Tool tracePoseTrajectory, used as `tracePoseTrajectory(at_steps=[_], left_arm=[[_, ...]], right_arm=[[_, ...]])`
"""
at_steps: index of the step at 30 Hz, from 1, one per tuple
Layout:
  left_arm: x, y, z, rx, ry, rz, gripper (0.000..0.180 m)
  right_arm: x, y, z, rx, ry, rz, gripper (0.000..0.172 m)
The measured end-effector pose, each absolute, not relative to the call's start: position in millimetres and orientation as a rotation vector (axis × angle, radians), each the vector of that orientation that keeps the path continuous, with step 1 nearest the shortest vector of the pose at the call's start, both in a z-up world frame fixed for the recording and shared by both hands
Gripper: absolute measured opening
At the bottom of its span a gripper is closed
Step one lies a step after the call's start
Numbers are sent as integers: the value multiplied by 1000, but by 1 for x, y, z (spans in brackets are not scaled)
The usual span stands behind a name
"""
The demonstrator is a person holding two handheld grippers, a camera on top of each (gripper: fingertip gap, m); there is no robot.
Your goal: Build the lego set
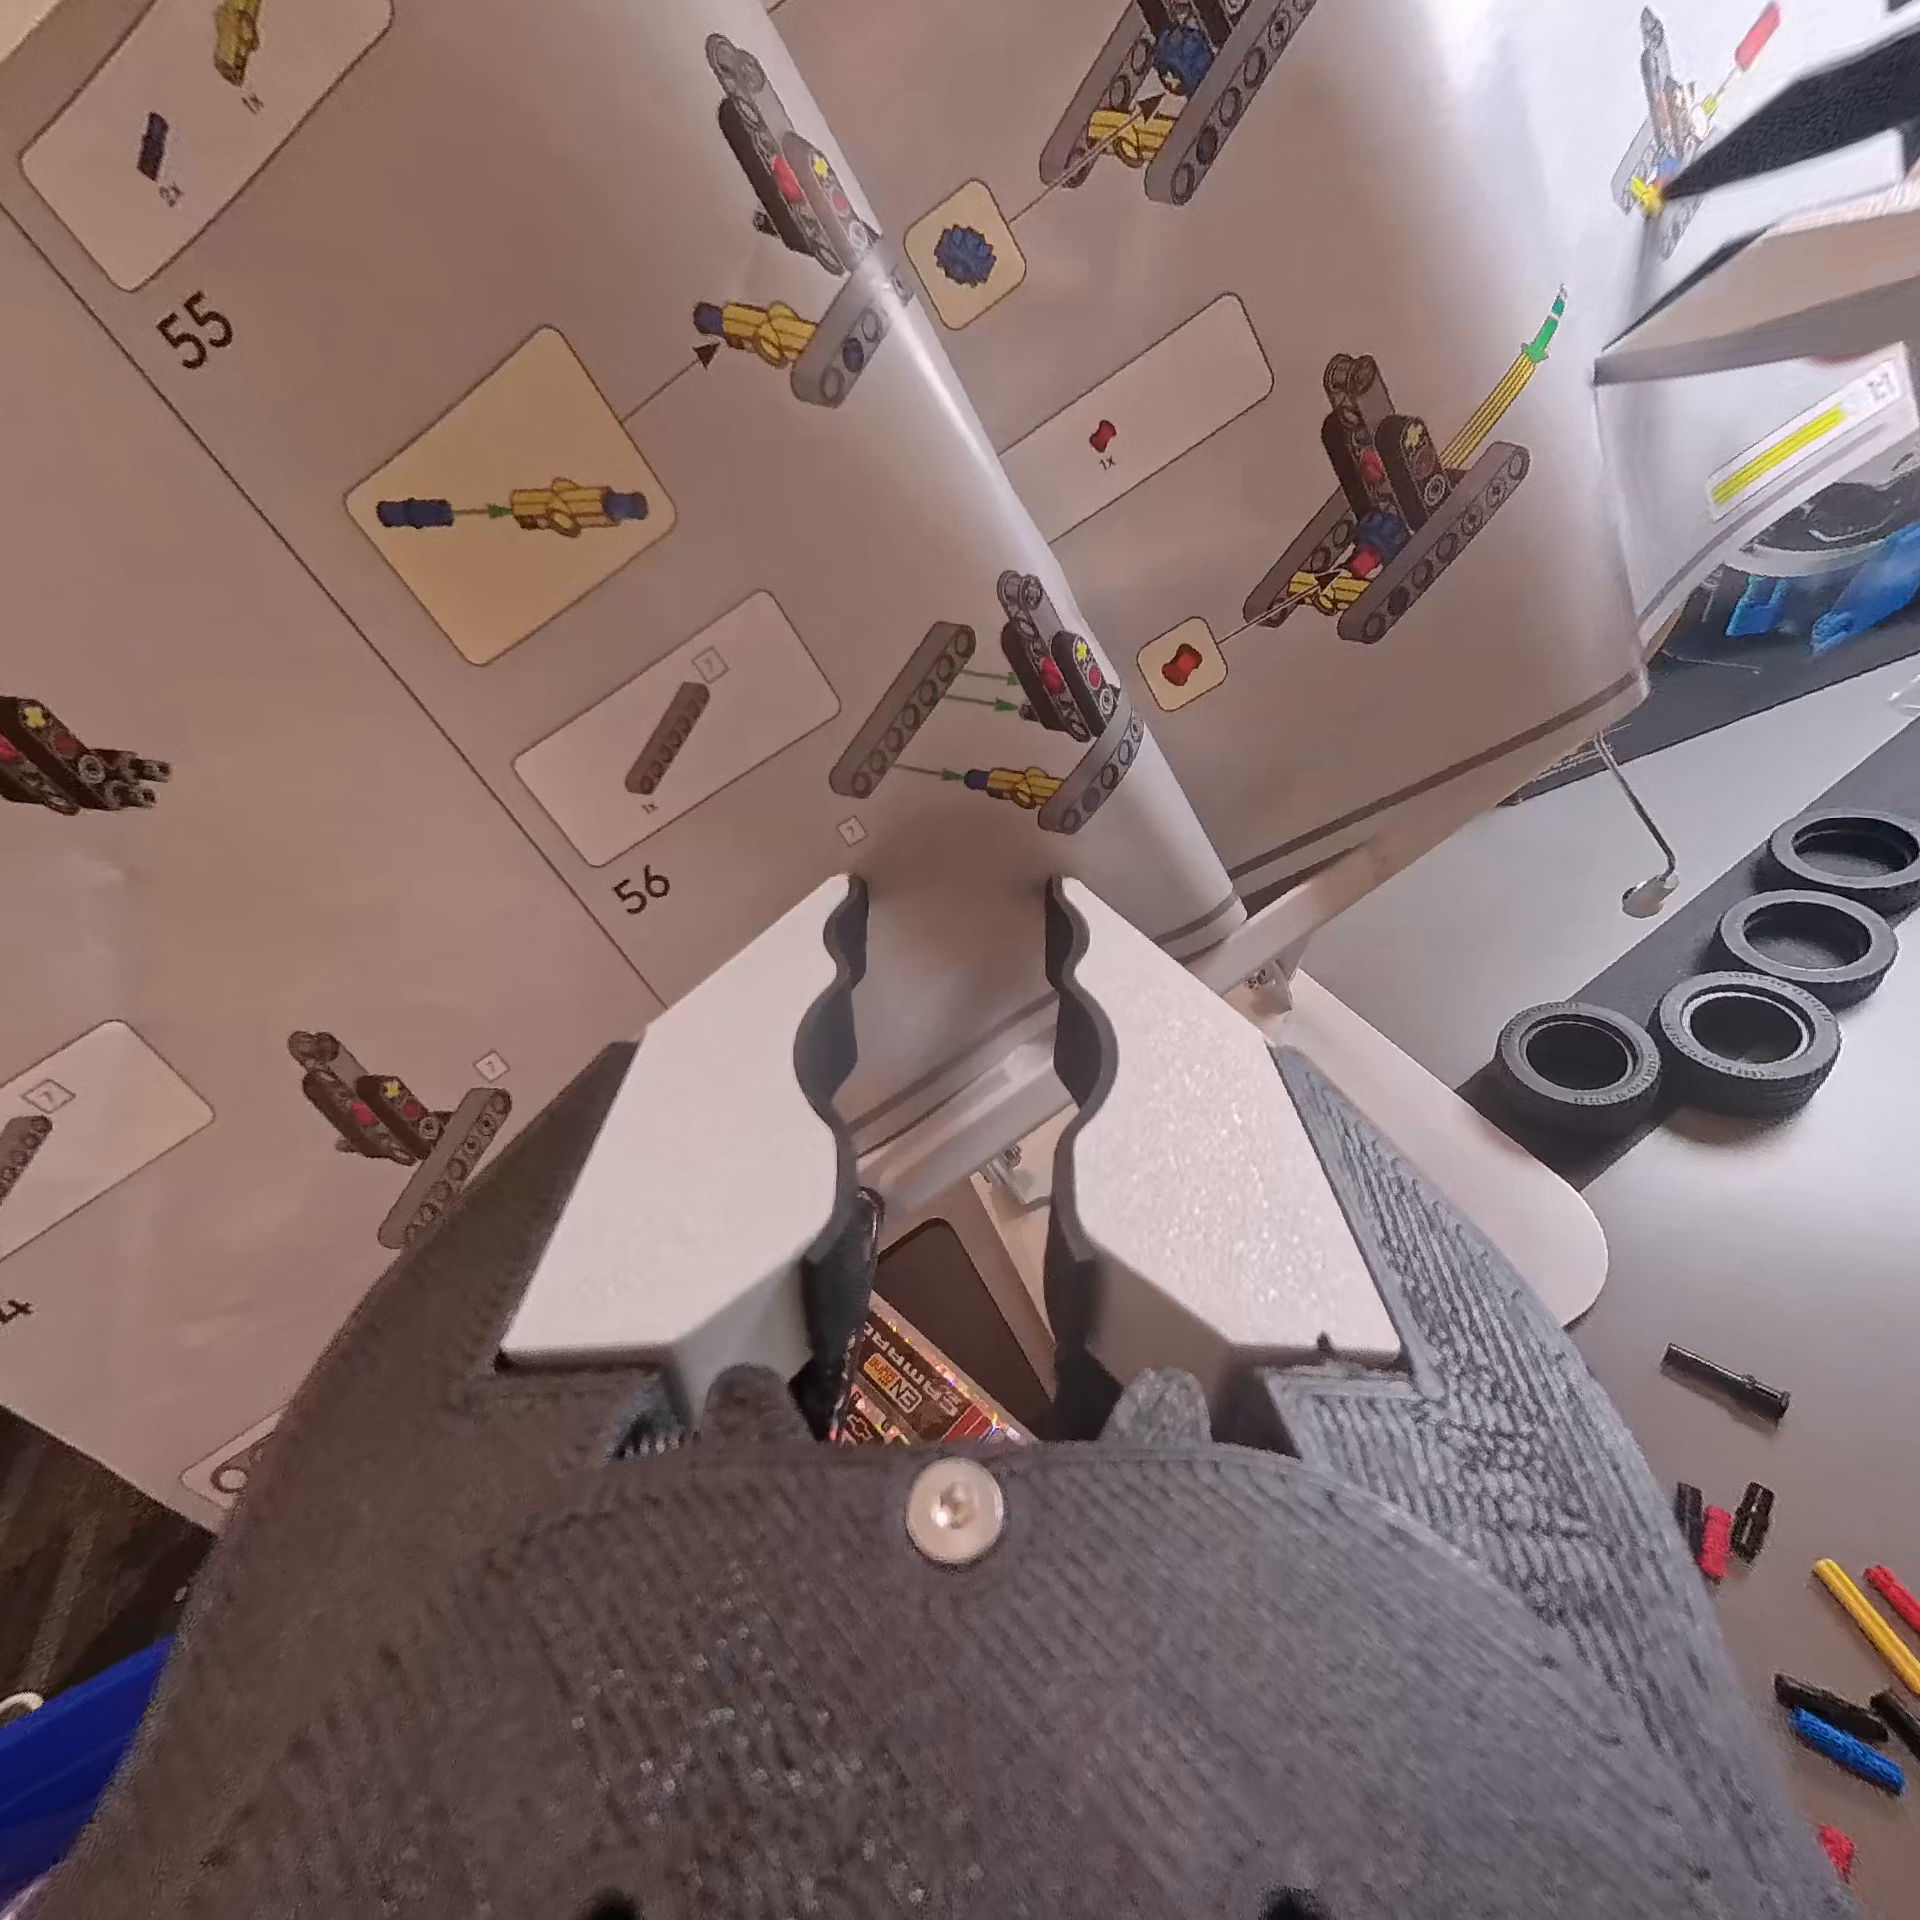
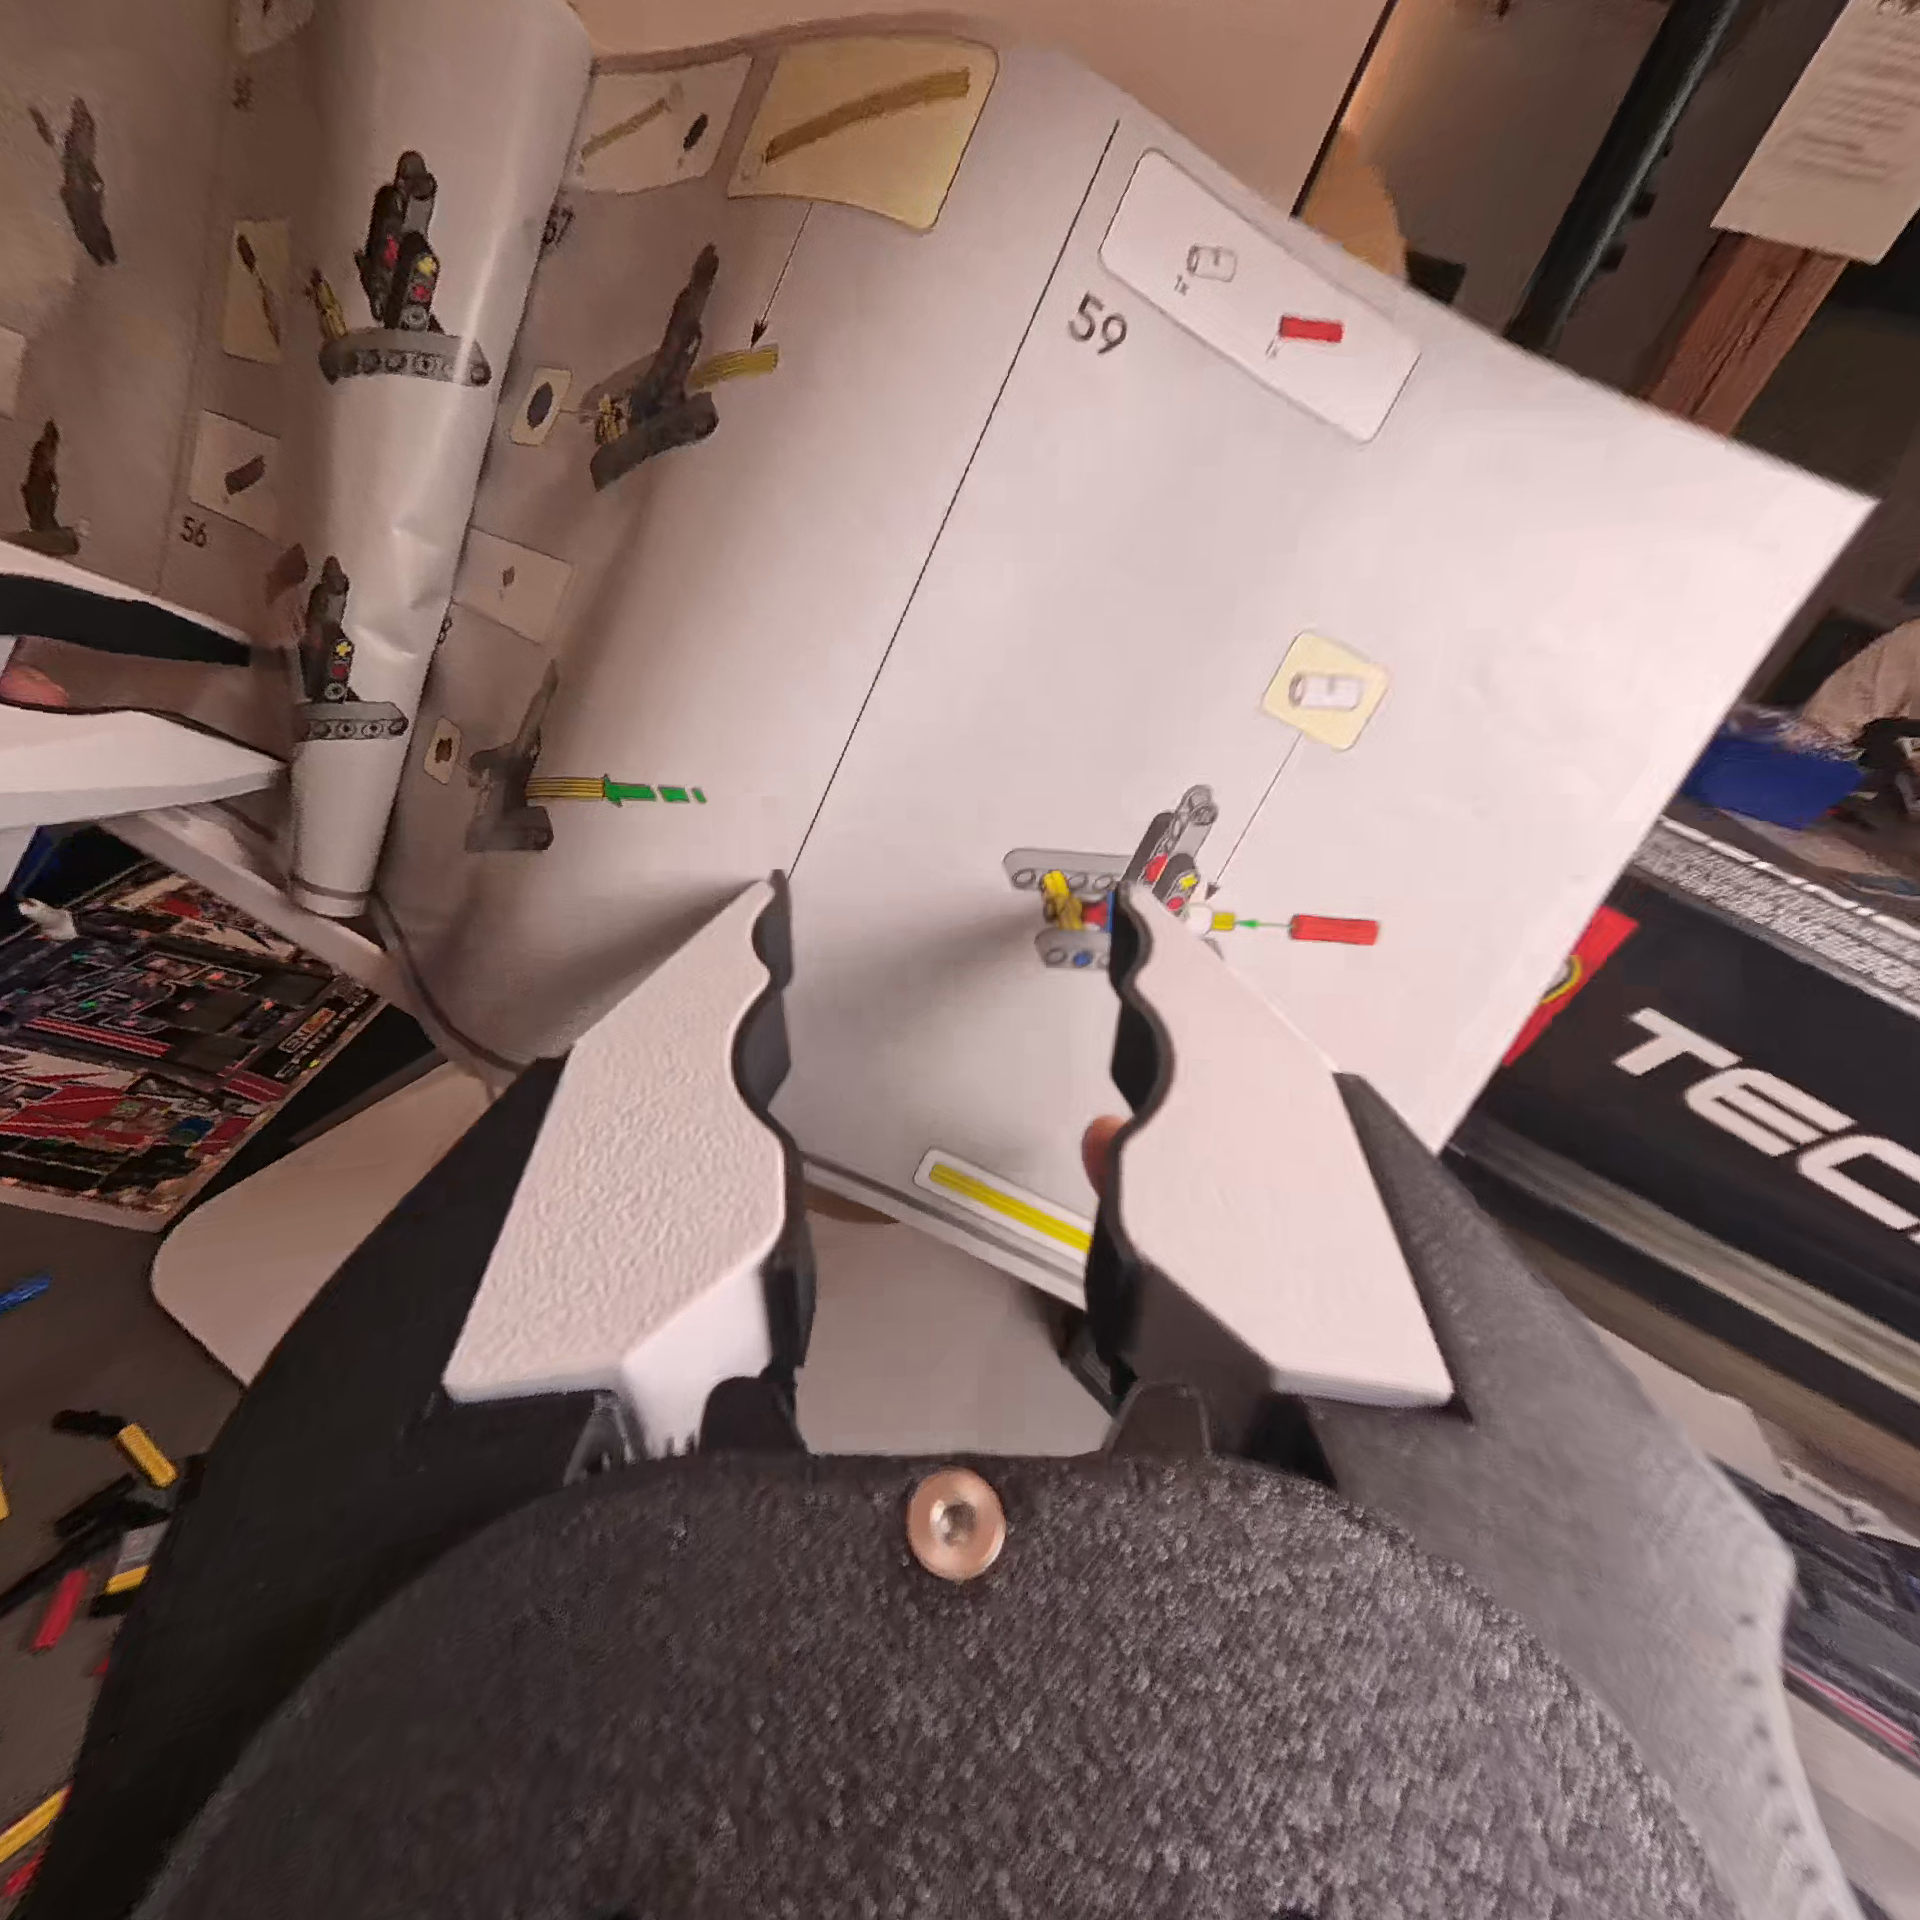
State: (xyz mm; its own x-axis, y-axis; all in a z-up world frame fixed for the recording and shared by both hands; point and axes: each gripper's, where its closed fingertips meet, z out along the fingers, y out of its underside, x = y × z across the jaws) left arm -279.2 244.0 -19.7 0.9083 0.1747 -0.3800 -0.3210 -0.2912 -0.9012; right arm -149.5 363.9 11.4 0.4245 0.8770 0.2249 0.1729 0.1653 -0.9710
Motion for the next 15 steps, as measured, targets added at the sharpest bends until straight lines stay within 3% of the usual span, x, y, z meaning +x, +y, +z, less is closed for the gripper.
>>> tracePoseTrajectory(at_steps=[5, 8, 11, 13, 15], left_arm=[[-284, 244, -19, -1796, 125, 507, 32], [-285, 245, -19, -1783, 119, 511, 31], [-285, 245, -19, -1772, 112, 511, 31], [-285, 245, -19, -1769, 107, 502, 31], [-285, 244, -19, -1777, 108, 495, 31]], right_arm=[[-160, 368, 23, -1450, -1091, 780, 122], [-171, 363, 15, -1474, -1179, 642, 131], [-174, 361, 14, -1445, -1154, 546, 124], [-176, 357, 17, -1408, -1144, 521, 110], [-178, 345, 21, -1335, -1160, 488, 71]])
